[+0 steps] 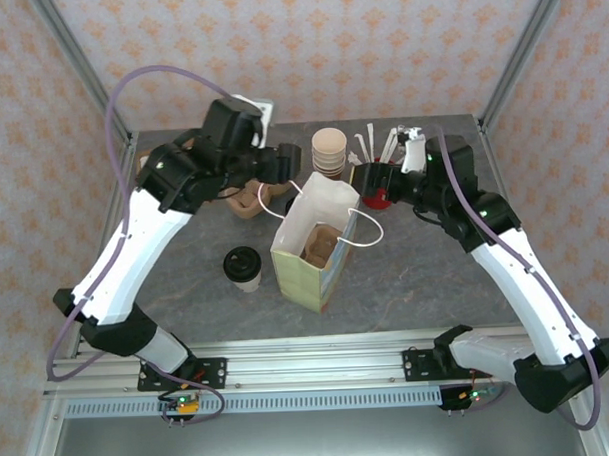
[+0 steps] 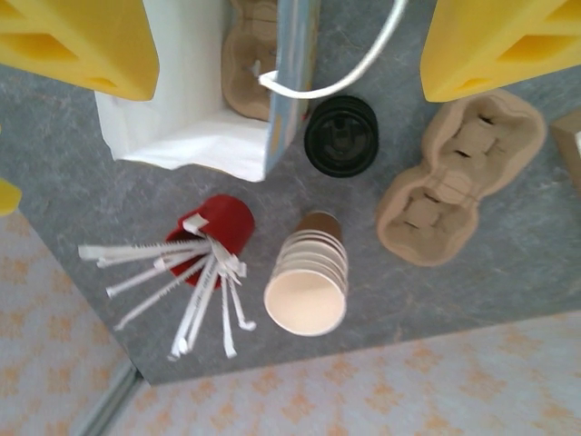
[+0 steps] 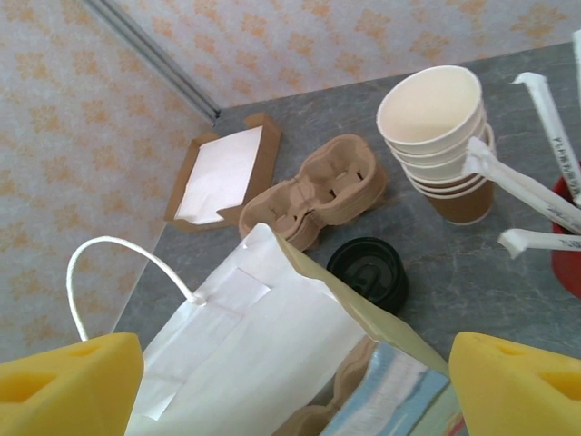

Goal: Pack the takeout coffee

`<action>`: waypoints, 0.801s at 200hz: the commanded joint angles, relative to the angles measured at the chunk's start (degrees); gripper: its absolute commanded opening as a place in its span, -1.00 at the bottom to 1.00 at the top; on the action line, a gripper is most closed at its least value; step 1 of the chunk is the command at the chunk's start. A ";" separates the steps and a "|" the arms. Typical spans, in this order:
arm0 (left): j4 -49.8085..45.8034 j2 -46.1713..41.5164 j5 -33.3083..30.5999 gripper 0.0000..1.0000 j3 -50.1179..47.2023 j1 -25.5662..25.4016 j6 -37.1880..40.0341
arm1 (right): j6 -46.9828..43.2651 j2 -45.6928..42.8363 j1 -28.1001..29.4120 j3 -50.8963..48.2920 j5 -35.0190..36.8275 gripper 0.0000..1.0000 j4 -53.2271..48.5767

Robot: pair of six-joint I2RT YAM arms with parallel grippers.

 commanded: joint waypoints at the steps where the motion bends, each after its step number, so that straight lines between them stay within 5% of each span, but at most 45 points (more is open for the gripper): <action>1: -1.61 -3.76 0.28 0.53 -1.38 4.06 0.29 | -1.93 1.24 1.77 2.95 -2.24 0.77 0.17; 41: -3.68 -9.80 0.16 0.52 -8.06 12.11 -2.38 | -6.13 4.05 6.79 6.77 1.34 0.77 -3.27; 101: -6.86 -20.82 3.20 0.50 -30.35 24.09 -4.53 | -7.32 2.13 6.88 4.20 6.02 0.78 -3.48; 128: -7.51 -24.10 3.48 0.51 -40.08 26.16 -5.72 | -7.89 2.44 6.91 3.76 5.66 0.78 -3.37; 160: -7.55 -23.11 11.01 0.52 -46.04 24.21 -6.77 | -8.33 2.30 6.92 2.79 5.69 0.78 -2.79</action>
